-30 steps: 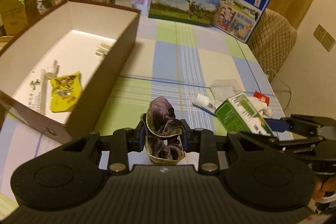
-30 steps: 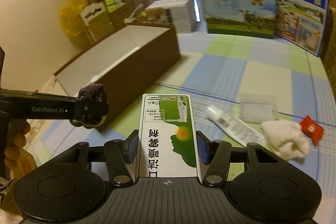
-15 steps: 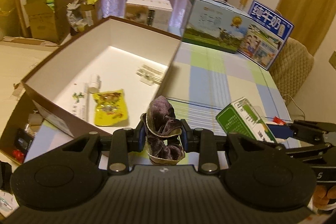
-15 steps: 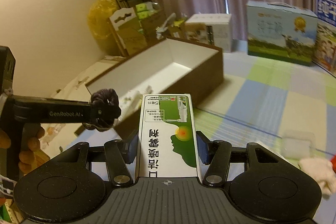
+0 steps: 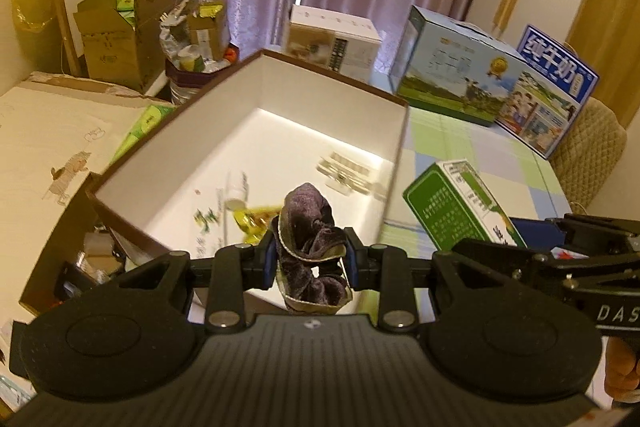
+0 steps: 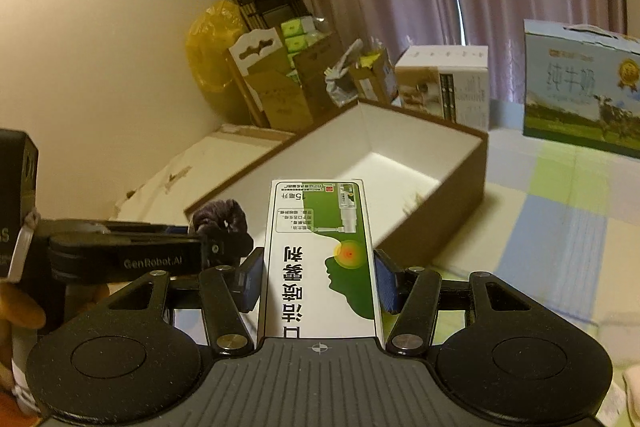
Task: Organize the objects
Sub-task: 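Lift and carry the scrunchie and green-white box over the brown box, then lower the scrunchie into the brown box and open the left gripper while the right holds the box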
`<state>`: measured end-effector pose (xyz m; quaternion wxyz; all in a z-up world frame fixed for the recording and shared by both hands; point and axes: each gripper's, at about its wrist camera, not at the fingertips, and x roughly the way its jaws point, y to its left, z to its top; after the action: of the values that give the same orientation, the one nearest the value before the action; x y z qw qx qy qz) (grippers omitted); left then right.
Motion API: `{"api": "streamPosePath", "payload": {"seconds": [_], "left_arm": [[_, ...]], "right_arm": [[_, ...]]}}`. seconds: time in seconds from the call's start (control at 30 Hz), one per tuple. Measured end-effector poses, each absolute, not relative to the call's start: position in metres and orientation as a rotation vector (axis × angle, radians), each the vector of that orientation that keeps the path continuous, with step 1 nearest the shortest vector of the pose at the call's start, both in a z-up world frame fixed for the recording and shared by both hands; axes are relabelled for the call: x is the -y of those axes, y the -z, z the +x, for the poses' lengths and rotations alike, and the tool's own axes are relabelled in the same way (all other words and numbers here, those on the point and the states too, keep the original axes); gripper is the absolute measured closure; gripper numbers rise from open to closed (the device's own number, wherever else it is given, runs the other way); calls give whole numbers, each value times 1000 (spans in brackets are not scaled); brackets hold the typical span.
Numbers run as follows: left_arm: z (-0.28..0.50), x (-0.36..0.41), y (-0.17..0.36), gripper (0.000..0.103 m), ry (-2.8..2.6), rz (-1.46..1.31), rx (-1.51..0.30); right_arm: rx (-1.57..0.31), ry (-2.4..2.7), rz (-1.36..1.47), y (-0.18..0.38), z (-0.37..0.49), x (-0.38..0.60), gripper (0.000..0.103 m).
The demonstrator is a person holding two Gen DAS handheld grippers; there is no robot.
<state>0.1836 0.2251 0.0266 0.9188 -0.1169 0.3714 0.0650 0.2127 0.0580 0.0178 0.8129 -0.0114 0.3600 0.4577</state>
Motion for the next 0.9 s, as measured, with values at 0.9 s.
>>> {"api": "streamPosePath", "payload": {"seconds": [0.9], "left_arm": [[329, -308, 13, 75, -134, -133, -888]], "right_arm": [[-887, -827, -75, 36, 331, -183, 51]]}}
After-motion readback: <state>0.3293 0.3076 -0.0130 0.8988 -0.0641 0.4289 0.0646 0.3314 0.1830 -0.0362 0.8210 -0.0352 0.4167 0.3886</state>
